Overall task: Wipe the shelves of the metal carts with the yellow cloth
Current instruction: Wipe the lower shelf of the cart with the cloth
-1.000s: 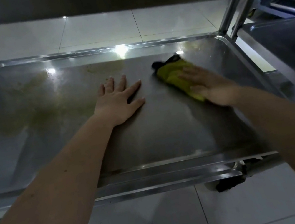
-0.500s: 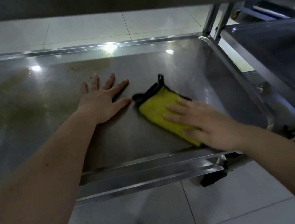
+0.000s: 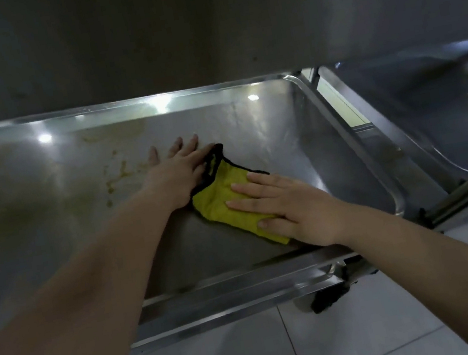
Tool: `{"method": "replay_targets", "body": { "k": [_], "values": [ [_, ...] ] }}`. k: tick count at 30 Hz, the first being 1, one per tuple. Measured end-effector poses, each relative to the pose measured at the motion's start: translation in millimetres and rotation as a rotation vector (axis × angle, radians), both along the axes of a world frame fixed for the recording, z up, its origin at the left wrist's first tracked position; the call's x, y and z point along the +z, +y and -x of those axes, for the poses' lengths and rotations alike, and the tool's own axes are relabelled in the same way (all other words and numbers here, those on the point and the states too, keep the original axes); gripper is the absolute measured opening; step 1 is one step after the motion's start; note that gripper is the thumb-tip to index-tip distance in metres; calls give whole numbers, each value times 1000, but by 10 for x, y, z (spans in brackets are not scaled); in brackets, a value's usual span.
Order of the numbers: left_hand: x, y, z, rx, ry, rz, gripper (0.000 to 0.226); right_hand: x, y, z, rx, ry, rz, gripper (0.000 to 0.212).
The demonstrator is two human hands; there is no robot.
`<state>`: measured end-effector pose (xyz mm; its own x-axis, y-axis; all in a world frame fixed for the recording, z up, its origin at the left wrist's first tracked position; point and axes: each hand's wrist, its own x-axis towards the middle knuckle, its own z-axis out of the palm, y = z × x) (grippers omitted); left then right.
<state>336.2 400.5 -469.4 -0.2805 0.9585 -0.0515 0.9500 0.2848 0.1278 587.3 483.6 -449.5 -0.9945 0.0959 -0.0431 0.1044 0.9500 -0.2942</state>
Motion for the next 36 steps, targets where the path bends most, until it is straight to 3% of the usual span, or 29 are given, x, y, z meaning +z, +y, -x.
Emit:
{"method": "replay_targets", "body": {
  "k": [4, 11, 15, 18, 24, 27, 32, 36],
  "values": [
    [-62, 38, -1, 55, -33, -25, 51, 9, 558, 112, -51, 60, 41, 50],
    [-132, 82, 26, 64, 13, -16, 56, -128, 1876, 663, -534, 96, -69, 48],
    [-130, 112, 30, 74, 24, -10, 63, -117, 2033, 705, -696, 49, -102, 51],
    [-132, 125, 37, 79, 25, -16, 61, -52, 1639, 540, -610, 19, -80, 51],
    [-170, 128, 47, 86, 32, -50, 63, -18, 210, -565, -60, 53, -9, 54],
    [-177, 124, 55, 76, 25, -38, 63, 18, 186, -825, 18, 49, 90, 50],
    [-161, 173, 11, 81, 39, -18, 63, 56, 1012, -622, -464, 43, -39, 51],
    [-148, 283, -37, 94, 37, -8, 60, -25, 1207, -398, -702, 33, -111, 51]
  ]
}}
